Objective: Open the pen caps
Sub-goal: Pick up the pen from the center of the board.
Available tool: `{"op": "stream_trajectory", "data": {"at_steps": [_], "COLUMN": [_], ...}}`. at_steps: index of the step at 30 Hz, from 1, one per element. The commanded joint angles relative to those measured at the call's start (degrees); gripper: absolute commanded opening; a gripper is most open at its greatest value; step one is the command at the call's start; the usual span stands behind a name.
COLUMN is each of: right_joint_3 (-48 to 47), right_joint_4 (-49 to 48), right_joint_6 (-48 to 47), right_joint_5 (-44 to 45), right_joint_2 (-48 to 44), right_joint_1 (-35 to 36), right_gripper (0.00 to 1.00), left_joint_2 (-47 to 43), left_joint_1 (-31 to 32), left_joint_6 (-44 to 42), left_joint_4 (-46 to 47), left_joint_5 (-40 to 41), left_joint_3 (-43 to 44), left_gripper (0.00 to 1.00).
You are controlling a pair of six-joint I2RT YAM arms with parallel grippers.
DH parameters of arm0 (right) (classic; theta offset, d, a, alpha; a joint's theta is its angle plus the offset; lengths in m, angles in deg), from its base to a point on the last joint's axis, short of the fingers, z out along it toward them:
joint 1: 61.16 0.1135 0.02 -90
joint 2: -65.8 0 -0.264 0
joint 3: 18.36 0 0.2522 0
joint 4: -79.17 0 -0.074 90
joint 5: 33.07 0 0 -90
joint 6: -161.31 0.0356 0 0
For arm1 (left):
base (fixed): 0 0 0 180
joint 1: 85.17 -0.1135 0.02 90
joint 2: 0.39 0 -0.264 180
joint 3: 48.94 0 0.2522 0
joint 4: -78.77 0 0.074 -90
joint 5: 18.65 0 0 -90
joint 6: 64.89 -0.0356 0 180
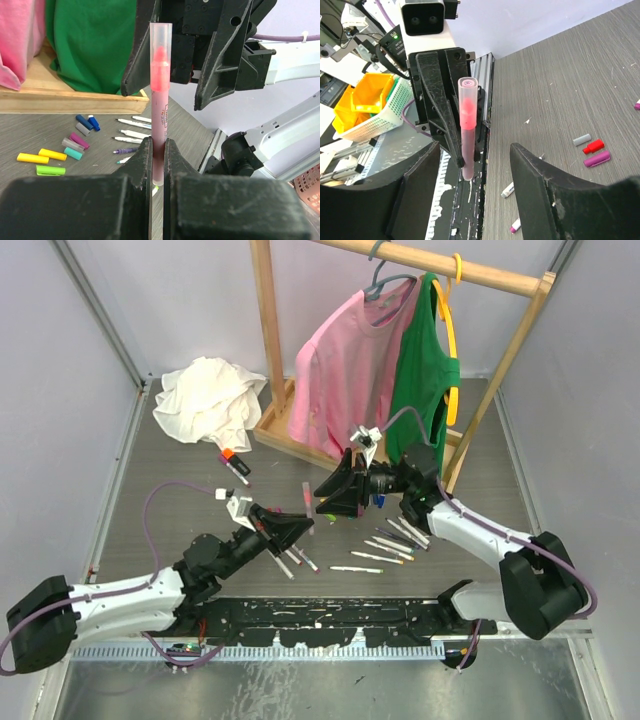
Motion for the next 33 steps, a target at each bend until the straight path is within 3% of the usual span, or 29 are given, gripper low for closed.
{"op": "stream_trajectory", "data": {"at_steps": [1,6,15,23,25,33], "right_joint_3": [0.61,0.92,0.97,0.38,0.25,-1.65], "right_joint_4": [-6.34,-6.42,-6.15,-6.25,-6.13,1.26], "right_joint_6": [1.53,1.2,1.06,0.23,-0.05,-4.66], "right_joint_5": [2.14,2.89,3.47,1.83,1.57,1.41], "right_joint_2": [0.24,1.01,1.7,1.92,1.69,0.56], "right_joint_1": [1.09,2.21,3.34,4.05,4.04,3.99], "right_gripper": [0.63,0.61,0.4,0.09,0.01,0.01], "left_joint_2": [2.56,6.32,8.57,8.53,7.5,-6.07], "left_joint_1": [2.09,3.91,5.21,5.4,5.43,5.42], "left_joint_6": [-1.72,-1.56,0.17,0.88,0.66,-1.53], "left_joint_4": [8.87,12.31,15.25,14.72,13.09,-3.84], "left_joint_5": [4.49,6.1,9.4,10.72,11.16,11.57], "left_joint_3": [2.72,3.57,3.58,3.54,3.49,3.34], "left_gripper": [0.0,0.0,0.0,0.01,0.08,0.59]}}
